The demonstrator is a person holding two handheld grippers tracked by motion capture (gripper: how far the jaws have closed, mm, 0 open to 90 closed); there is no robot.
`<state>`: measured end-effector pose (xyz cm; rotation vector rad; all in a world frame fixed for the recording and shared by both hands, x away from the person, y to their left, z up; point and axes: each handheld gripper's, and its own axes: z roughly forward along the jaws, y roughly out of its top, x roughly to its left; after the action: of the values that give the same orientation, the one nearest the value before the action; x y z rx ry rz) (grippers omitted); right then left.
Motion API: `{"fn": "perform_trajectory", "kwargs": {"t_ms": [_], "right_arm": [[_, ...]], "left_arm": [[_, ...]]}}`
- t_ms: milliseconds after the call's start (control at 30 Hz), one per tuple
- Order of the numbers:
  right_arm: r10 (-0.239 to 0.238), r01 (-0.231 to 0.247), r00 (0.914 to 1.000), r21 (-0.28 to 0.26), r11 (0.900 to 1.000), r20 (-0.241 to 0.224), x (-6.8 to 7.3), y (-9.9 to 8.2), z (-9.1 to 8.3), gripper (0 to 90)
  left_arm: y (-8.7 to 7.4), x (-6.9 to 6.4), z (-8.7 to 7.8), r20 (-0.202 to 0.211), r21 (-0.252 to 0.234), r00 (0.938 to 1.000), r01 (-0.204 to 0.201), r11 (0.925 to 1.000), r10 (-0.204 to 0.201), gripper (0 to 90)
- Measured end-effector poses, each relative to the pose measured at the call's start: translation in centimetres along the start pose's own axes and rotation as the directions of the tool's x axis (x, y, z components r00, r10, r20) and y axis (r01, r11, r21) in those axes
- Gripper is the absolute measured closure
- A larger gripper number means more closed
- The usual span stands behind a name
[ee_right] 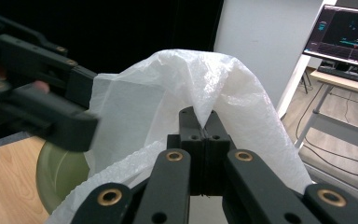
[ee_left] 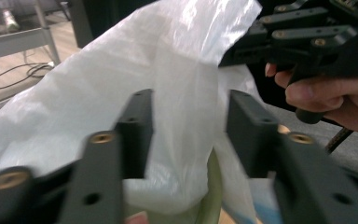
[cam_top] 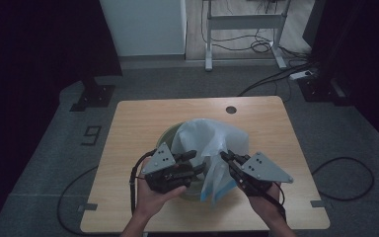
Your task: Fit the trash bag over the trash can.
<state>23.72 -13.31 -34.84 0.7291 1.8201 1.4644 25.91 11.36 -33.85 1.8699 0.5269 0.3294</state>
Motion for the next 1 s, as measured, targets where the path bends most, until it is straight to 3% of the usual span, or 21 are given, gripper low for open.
{"fn": "perform_trajectory", "kwargs": {"t_ms": [200, 433, 667, 800, 1000], "right_arm": [[0.007, -0.007, 0.9999, 0.005, 1.0, -0.009, 0.0, -0.3, 0.0, 89.0], [0.038, -0.038, 0.9991, 0.02, 0.9991, -0.017, -0.2, -1.2, 0.2, 83.0], [0.074, -0.075, 0.9969, 0.068, 0.9948, 0.028, 0.6, -2.9, 0.2, 56.8], [0.091, -0.094, 0.9954, 0.103, 0.9902, 0.028, 1.0, -4.1, -0.1, 52.1], [0.104, -0.106, 0.9944, 0.114, 0.9879, 0.016, 1.5, -4.8, -1.1, 49.8]], "left_arm": [[-0.2, 0.6, 0.7, 0.008, 0.005, 0.9998, 0.017, 0.9998, -0.017, 89.8], [-1.1, 1.5, 0.5, -0.037, -0.018, 0.9958, 0.083, 0.9964, -0.084, 90.0], [-1.8, 2.6, -0.7, -0.074, -0.05, 0.9882, 0.131, 0.9902, -0.134, 90.0], [-2.2, 2.9, -1.2, -0.087, -0.055, 0.9851, 0.144, 0.9881, -0.148, 90.0], [-2.4, 3.1, -1.4, -0.097, -0.063, 0.9824, 0.154, 0.9861, -0.16, 90.0]]}}
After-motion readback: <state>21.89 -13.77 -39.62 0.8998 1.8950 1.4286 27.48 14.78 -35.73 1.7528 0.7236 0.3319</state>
